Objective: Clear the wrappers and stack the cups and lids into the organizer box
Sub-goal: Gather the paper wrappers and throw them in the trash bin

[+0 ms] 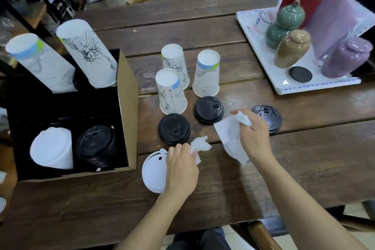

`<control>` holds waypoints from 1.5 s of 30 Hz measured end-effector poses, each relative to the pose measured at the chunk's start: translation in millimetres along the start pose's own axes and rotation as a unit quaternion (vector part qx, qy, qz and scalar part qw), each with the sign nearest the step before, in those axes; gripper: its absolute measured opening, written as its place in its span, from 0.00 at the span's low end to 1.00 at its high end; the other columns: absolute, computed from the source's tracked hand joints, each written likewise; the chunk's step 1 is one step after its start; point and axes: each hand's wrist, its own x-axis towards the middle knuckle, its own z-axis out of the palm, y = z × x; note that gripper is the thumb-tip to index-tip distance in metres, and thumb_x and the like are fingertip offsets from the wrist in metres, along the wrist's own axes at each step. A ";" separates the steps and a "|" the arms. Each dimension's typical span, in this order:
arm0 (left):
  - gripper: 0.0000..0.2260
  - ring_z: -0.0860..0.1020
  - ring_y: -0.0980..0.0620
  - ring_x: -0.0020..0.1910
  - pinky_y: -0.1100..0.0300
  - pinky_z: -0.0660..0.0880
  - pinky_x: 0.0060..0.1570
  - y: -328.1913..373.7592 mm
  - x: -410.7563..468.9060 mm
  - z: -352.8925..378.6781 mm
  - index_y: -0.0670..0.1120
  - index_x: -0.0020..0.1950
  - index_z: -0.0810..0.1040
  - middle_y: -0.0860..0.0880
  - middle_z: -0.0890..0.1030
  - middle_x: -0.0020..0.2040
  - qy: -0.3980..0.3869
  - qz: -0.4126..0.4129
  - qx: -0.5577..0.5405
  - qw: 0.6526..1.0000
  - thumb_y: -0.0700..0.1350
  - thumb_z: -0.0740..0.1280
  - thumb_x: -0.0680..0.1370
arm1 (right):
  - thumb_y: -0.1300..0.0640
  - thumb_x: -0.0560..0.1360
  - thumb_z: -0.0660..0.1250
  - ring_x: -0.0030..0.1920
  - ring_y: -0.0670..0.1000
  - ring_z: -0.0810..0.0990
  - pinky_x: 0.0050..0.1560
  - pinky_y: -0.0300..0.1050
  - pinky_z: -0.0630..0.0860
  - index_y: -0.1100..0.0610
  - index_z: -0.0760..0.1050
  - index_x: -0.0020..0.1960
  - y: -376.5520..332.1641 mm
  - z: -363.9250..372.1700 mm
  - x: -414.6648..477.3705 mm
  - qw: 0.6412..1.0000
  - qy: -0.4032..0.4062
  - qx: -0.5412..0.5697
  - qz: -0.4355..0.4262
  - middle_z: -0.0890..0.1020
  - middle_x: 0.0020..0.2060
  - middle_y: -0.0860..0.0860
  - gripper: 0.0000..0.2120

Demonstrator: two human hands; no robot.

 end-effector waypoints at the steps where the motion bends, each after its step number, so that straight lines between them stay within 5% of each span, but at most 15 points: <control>1: 0.11 0.67 0.49 0.45 0.59 0.61 0.45 3.0 -0.6 -4.6 0.46 0.39 0.66 0.50 0.69 0.41 -0.010 -0.040 -0.082 0.996 0.46 0.55 0.81 | 0.57 0.73 0.58 0.39 0.52 0.73 0.38 0.40 0.69 0.65 0.77 0.45 -2.4 0.4 -0.2 1.000 -0.008 0.016 0.004 0.77 0.39 0.54 0.13; 6: 0.24 0.73 0.46 0.34 0.53 0.76 0.38 17.1 1.0 -31.5 0.35 0.32 0.74 0.46 0.72 0.28 -0.008 -0.246 -0.423 0.872 0.55 0.62 0.77 | 0.57 0.72 0.68 0.31 0.49 0.65 0.35 0.42 0.62 0.55 0.61 0.30 -10.9 1.7 4.4 0.993 -0.050 0.087 0.066 0.65 0.28 0.48 0.19; 9: 0.05 0.78 0.45 0.40 0.55 0.79 0.31 18.7 1.3 -38.3 0.40 0.47 0.80 0.43 0.79 0.41 -0.037 -0.343 -0.580 0.738 0.38 0.65 0.76 | 0.69 0.69 0.62 0.32 0.51 0.69 0.30 0.42 0.69 0.56 0.66 0.36 -14.9 0.1 6.0 0.978 -0.070 0.160 0.113 0.69 0.32 0.51 0.10; 11: 0.11 0.80 0.46 0.42 0.58 0.78 0.26 21.8 -1.5 -41.8 0.42 0.60 0.75 0.42 0.78 0.51 -0.045 -0.361 -0.651 0.666 0.36 0.62 0.77 | 0.74 0.71 0.55 0.37 0.56 0.77 0.26 0.43 0.78 0.58 0.70 0.47 -18.7 -0.9 3.8 0.942 -0.096 0.270 0.172 0.73 0.39 0.54 0.14; 17: 0.15 0.71 0.51 0.31 0.62 0.70 0.26 30.8 -21.8 -50.7 0.55 0.56 0.70 0.45 0.76 0.43 -0.061 -0.336 -0.631 0.696 0.36 0.61 0.77 | 0.66 0.69 0.58 0.23 0.47 0.65 0.22 0.36 0.64 0.57 0.73 0.28 -22.7 -7.1 -4.0 0.914 -0.168 0.307 0.204 0.70 0.29 0.53 0.13; 19: 0.14 0.78 0.47 0.44 0.56 0.77 0.43 33.9 -26.0 -54.2 0.55 0.62 0.71 0.45 0.77 0.51 -0.075 -0.344 -0.652 0.671 0.45 0.64 0.77 | 0.53 0.74 0.61 0.24 0.46 0.66 0.24 0.37 0.64 0.55 0.73 0.27 -21.9 -9.9 -7.5 0.905 -0.195 0.310 0.215 0.73 0.26 0.50 0.18; 21: 0.23 0.69 0.42 0.69 0.50 0.66 0.67 34.5 -26.7 -57.8 0.49 0.69 0.71 0.47 0.73 0.66 -0.092 -0.367 -0.666 0.642 0.57 0.61 0.77 | 0.41 0.75 0.58 0.23 0.44 0.70 0.25 0.37 0.67 0.57 0.75 0.27 -23.1 -12.4 -10.0 0.909 -0.208 0.281 0.227 0.77 0.24 0.48 0.26; 22: 0.23 0.71 0.43 0.68 0.51 0.67 0.66 34.9 -27.6 -59.8 0.46 0.67 0.73 0.43 0.74 0.66 -0.090 -0.386 -0.669 0.629 0.57 0.60 0.77 | 0.41 0.76 0.58 0.23 0.44 0.71 0.26 0.37 0.68 0.57 0.75 0.28 -24.7 -13.5 -11.5 0.911 -0.211 0.264 0.235 0.78 0.25 0.49 0.26; 25: 0.11 0.77 0.50 0.28 0.64 0.73 0.32 30.4 -35.6 -63.3 0.43 0.41 0.77 0.42 0.76 0.35 -0.051 -0.371 -0.714 0.591 0.43 0.58 0.79 | 0.62 0.78 0.57 0.28 0.46 0.72 0.30 0.37 0.69 0.58 0.78 0.42 -30.9 -14.3 -17.3 0.906 -0.246 0.249 0.237 0.74 0.32 0.52 0.12; 30: 0.06 0.83 0.43 0.34 0.52 0.72 0.52 12.6 -64.4 -70.9 0.39 0.50 0.75 0.42 0.75 0.46 -0.039 -0.319 -0.804 0.500 0.35 0.59 0.77 | 0.75 0.74 0.57 0.44 0.50 0.84 0.46 0.44 0.80 0.64 0.71 0.65 -38.8 -1.3 -38.3 0.850 -0.254 0.380 0.263 0.76 0.56 0.59 0.21; 32: 0.05 0.84 0.39 0.36 0.54 0.81 0.34 8.0 -78.0 -78.4 0.39 0.48 0.77 0.38 0.78 0.47 -0.070 -0.291 -0.844 0.446 0.33 0.65 0.74 | 0.74 0.76 0.56 0.41 0.56 0.86 0.42 0.50 0.82 0.67 0.66 0.67 -39.6 9.1 -50.3 0.828 -0.252 0.412 0.287 0.72 0.63 0.63 0.20; 34: 0.05 0.83 0.44 0.29 0.66 0.70 0.14 -9.2 -98.9 -81.9 0.40 0.50 0.74 0.38 0.78 0.46 -0.040 -0.321 -0.844 0.427 0.36 0.59 0.79 | 0.73 0.77 0.55 0.38 0.58 0.85 0.29 0.44 0.81 0.65 0.66 0.68 -42.0 22.9 -69.8 0.813 -0.264 0.410 0.319 0.70 0.63 0.62 0.20; 39: 0.10 0.64 0.57 0.16 0.71 0.55 0.13 -45.4 -160.4 -97.6 0.43 0.42 0.70 0.49 0.69 0.28 0.008 -0.325 -0.814 0.482 0.48 0.61 0.79 | 0.64 0.79 0.55 0.17 0.45 0.67 0.15 0.32 0.62 0.57 0.78 0.50 -45.0 57.9 -126.3 0.820 -0.329 0.301 0.360 0.76 0.25 0.50 0.13; 42: 0.14 0.60 0.58 0.16 0.69 0.53 0.14 -68.8 -208.0 -104.6 0.45 0.37 0.68 0.52 0.63 0.23 0.042 -0.325 -0.785 0.526 0.51 0.67 0.75 | 0.58 0.76 0.65 0.16 0.44 0.64 0.17 0.30 0.62 0.58 0.76 0.42 -57.5 73.8 -169.9 0.829 -0.356 0.250 0.353 0.69 0.22 0.48 0.05; 45: 0.17 0.62 0.58 0.20 0.68 0.59 0.16 -97.6 -256.1 -104.4 0.47 0.32 0.61 0.52 0.62 0.26 0.090 -0.297 -0.798 0.517 0.35 0.66 0.75 | 0.65 0.73 0.66 0.18 0.44 0.68 0.17 0.32 0.64 0.56 0.70 0.36 -64.9 93.3 -211.1 0.826 -0.422 0.212 0.308 0.70 0.24 0.48 0.10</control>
